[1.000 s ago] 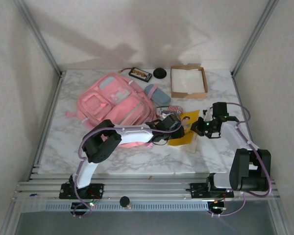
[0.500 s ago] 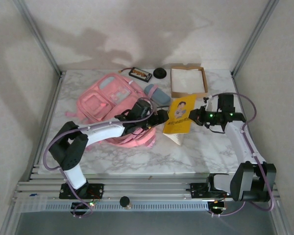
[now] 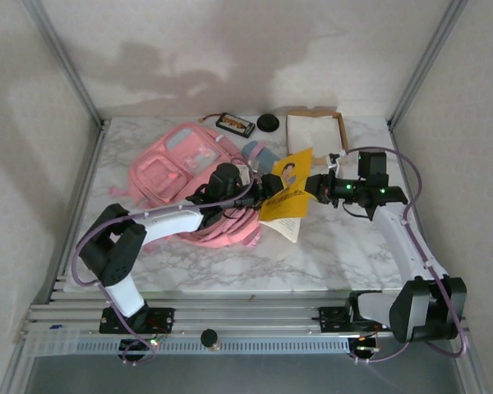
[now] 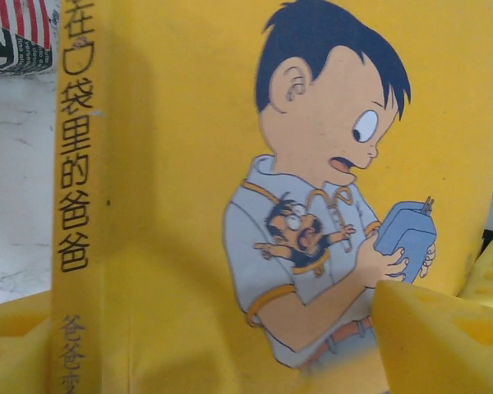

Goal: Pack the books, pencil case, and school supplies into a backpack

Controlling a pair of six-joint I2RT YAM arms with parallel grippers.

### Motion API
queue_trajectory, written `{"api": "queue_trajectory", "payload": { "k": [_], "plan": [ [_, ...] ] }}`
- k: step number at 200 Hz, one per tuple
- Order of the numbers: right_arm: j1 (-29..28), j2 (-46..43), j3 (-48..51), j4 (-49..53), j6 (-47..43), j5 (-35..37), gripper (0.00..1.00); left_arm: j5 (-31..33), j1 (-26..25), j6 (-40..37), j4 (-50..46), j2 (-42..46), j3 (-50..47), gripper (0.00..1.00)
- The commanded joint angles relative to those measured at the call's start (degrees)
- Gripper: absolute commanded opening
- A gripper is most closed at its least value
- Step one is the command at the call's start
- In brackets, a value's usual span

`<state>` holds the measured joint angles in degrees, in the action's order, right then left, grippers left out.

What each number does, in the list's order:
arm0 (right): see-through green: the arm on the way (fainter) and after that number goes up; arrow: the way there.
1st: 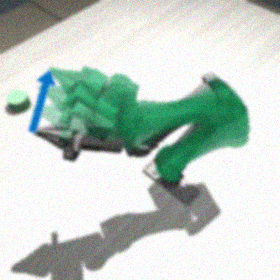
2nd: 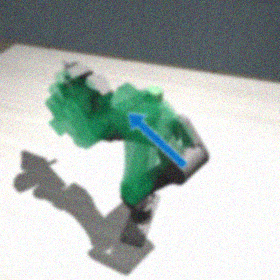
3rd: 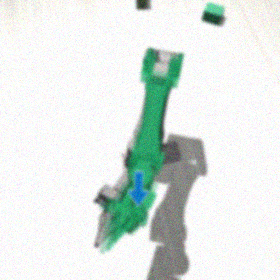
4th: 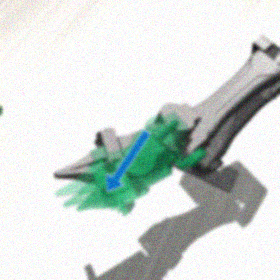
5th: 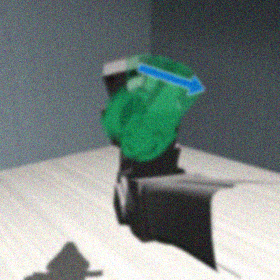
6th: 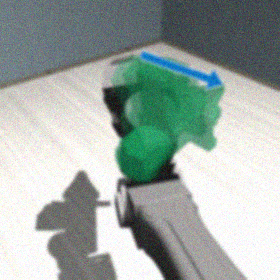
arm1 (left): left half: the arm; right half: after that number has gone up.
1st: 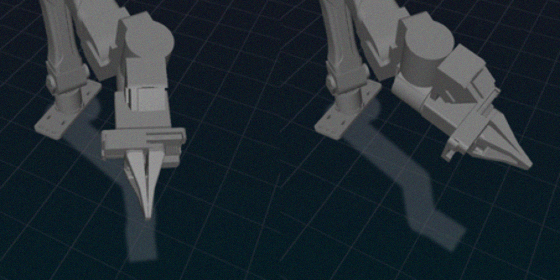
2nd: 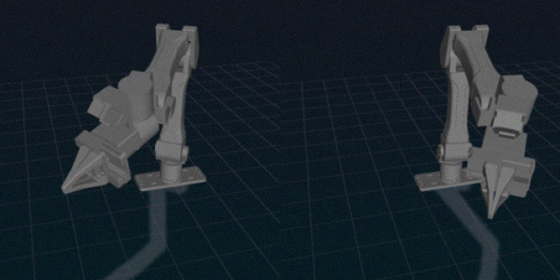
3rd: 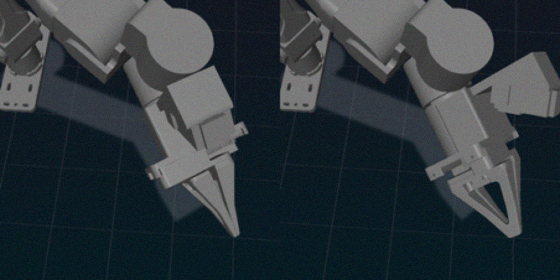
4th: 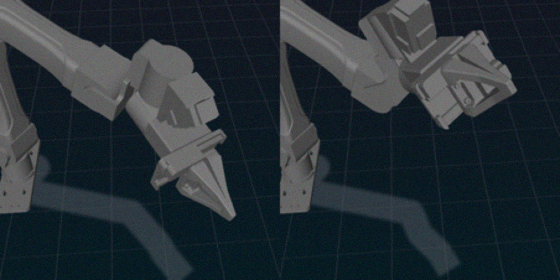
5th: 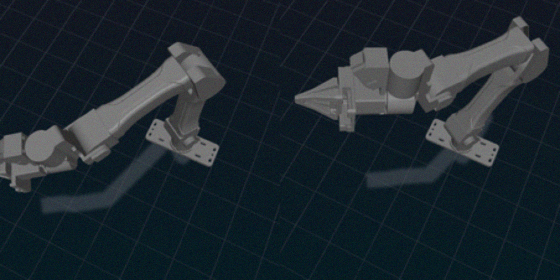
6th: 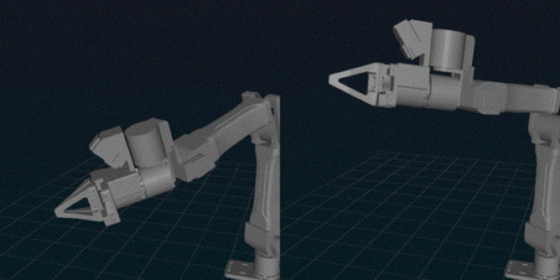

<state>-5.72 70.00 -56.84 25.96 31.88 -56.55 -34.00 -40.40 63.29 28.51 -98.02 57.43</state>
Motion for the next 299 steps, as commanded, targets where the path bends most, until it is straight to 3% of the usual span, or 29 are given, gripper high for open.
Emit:
{"api": "queue_trajectory", "payload": {
  "k": [1, 29, 56, 104, 121, 136, 160, 213, 243, 257, 278, 299],
  "plan": [
    [-0.58, 1.42, -4.47, 3.52, -5.04, 0.53, 0.0, -3.81, -0.18, 1.28, 4.62, 4.38, -0.64, 0.67],
    [-0.63, 3.71, -8.05, 8.59, -9.36, 5.7, 0.0, -3.24, -0.2, -0.69, 0.84, 7.71, -0.83, 0.52],
    [-0.97, 6.33, -10.78, 10.71, -11.88, 8.27, 0.0, -2.37, -0.35, -0.59, -0.04, 9.14, -1.18, 0.27],
    [-2.11, 10.07, -16.81, 13.32, -14.79, 14.57, 0.0, -1.74, -0.29, -0.4, -0.31, 9.56, -1.1, 0.0],
    [-2.11, 10.45, -16.5, 12.93, -14.92, 14.39, 0.15, -0.37, -0.29, 0.28, 0.22, 9.89, -0.66, 0.0],
    [-2.11, 9.74, -15.29, 11.75, -13.99, 15.29, 0.38, 0.86, -0.29, 0.94, 1.06, 10.1, 0.13, 0.0],
    [-1.07, 7.41, -12.67, 9.36, -11.69, 14.85, 0.59, 2.07, -0.42, 3.08, 6.54, 10.24, 1.17, 0.0],
    [2.55, -1.82, -2.05, -5.47, 3.76, -1.89, 0.97, 2.95, -1.99, 8.81, 17.96, 7.9, 1.98, 0.0],
    [2.59, -1.11, -0.54, -3.97, 2.95, -3.26, 0.99, 4.06, -3.09, 12.34, 23.66, 7.36, 1.37, 0.0],
    [2.4, -0.72, 1.17, -8.4, 5.71, -6.62, 0.99, 4.53, -3.94, 12.75, 24.92, 7.14, 1.49, 0.0],
    [1.75, -2.31, 3.66, -19.86, 13.54, -11.52, 0.99, 5.26, -5.02, 12.02, 23.16, 6.7, 2.41, 0.0],
    [1.88, -3.87, 2.21, -20.44, 14.93, -13.05, 0.93, 6.47, -5.04, 9.84, 18.23, 6.94, 2.78, 0.0]
  ]
}}
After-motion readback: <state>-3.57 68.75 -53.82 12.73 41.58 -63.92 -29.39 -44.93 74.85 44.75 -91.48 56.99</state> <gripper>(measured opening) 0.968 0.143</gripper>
